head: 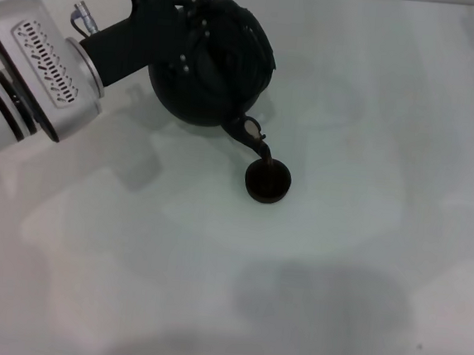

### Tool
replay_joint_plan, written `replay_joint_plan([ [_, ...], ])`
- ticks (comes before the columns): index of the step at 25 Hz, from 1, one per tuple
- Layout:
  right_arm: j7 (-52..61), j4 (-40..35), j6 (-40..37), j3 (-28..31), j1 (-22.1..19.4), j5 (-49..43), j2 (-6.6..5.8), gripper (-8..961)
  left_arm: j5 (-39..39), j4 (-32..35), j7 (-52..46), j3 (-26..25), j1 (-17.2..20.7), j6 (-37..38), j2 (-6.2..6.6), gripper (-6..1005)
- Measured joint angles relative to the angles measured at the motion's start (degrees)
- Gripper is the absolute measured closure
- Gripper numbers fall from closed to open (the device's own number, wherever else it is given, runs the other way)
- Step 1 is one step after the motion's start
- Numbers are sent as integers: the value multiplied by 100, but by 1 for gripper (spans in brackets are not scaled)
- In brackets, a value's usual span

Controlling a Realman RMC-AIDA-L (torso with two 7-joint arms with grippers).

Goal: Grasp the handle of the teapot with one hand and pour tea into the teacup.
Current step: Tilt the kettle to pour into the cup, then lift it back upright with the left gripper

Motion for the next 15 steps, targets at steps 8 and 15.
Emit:
replay_joint_plan([
  [8,0,0,-2,0,16,0,0,108,34,-58,-12,0,41,10,-11,901],
  [15,0,31,-2,-16,20,-1,0,108,29,-122,-6,0,58,85,-14,901],
])
